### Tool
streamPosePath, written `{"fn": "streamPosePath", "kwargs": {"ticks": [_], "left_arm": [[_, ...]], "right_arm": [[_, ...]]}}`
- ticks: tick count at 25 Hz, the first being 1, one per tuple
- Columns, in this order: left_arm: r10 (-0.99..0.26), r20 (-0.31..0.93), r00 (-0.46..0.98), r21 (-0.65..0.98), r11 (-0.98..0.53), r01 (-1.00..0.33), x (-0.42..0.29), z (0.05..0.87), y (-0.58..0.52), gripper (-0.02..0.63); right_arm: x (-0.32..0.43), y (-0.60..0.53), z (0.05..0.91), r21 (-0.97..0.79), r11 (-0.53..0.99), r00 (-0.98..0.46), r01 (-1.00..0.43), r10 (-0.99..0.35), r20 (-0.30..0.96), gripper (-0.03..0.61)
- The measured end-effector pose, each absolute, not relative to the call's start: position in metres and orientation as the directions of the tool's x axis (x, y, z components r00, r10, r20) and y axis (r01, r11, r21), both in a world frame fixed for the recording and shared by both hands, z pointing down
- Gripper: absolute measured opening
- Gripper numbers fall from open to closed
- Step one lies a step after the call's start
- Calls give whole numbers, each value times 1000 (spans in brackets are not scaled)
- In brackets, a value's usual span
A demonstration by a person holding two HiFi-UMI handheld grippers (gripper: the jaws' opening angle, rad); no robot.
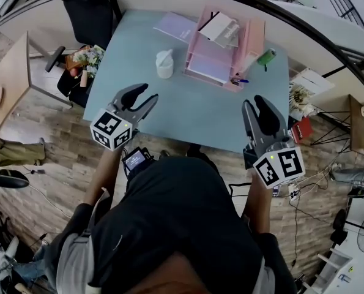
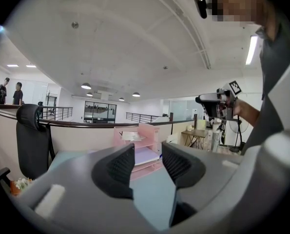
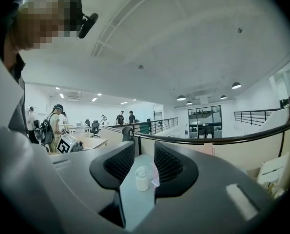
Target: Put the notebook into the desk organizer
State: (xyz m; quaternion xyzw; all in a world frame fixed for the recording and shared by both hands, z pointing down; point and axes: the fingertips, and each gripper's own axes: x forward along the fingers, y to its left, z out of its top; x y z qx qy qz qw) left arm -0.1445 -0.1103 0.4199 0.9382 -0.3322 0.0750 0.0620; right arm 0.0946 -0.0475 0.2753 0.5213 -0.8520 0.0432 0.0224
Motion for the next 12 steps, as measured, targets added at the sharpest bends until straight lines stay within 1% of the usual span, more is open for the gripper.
{"fn": "streamPosePath", "kwargs": {"ticks": [12], "left_arm": [[-626, 183, 758, 74, -760, -646, -159, 426, -107, 227]], "right_arm": [[82, -50, 274, -43, 449, -451, -893, -889, 84, 127]]}}
